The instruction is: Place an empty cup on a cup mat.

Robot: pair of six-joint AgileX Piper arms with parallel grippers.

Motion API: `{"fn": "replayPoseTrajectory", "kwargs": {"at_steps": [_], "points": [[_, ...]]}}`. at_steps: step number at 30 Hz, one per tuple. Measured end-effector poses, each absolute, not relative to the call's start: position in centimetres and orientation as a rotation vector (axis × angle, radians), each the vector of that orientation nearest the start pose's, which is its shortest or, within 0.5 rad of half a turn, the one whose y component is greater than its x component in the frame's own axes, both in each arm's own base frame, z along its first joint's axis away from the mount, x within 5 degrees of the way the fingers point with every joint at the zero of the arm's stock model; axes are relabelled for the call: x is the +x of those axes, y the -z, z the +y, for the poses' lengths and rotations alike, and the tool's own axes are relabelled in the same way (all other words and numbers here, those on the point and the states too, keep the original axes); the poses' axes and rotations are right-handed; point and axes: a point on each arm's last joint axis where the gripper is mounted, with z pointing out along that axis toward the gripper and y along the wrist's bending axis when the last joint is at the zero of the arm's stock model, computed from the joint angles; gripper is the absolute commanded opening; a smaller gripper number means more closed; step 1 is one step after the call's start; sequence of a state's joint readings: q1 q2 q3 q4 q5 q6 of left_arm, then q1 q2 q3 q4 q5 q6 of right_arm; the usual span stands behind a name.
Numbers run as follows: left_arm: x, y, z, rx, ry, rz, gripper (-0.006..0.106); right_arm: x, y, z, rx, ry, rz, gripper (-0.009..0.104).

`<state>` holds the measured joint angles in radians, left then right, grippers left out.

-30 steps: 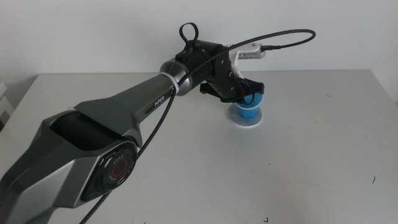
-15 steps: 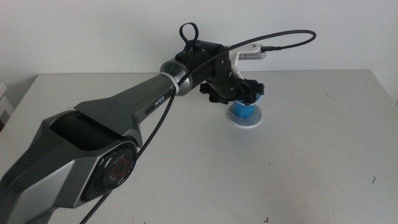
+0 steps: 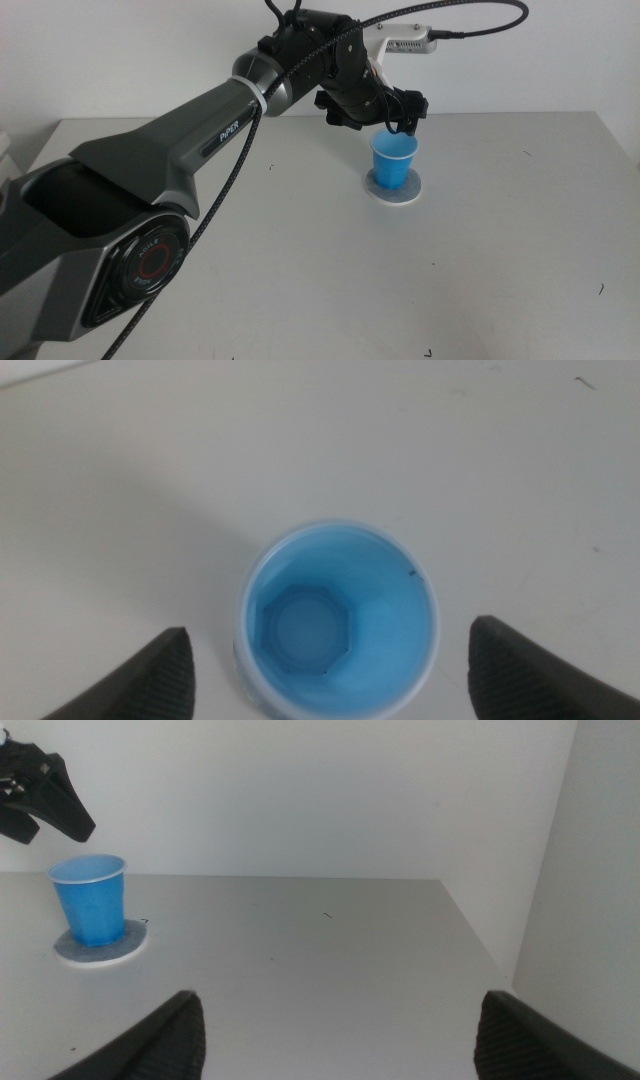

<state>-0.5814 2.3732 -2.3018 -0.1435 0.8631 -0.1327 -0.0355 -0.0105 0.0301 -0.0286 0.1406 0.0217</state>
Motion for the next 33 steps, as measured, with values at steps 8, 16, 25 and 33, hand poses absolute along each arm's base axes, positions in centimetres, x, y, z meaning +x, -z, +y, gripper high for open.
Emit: {"fn": "replayPoseTrajectory", "kwargs": {"at_steps": [8,16,25,33], "points": [[42.4,-32.0,-28.0,0.544,0.456,2.373,0.105,5.7,-19.1,-0.2,0.027,0.036,1.644,0.094],[38.4,-40.0,-25.2,0.559,0.479,2.291,0.105,5.7,-19.1,-0.2,0.027,0.036,1.644,0.094],[32.6,-47.9,-21.3,0.608,0.435,2.153,0.105,5.7,-19.1,-0.2,0.027,0.036,1.644,0.094],[24.9,-52.1,-15.7,0.592,0.353,2.011,0.105,5.7,-19.1,-0.2,0.027,0.036,1.644,0.094]]}}
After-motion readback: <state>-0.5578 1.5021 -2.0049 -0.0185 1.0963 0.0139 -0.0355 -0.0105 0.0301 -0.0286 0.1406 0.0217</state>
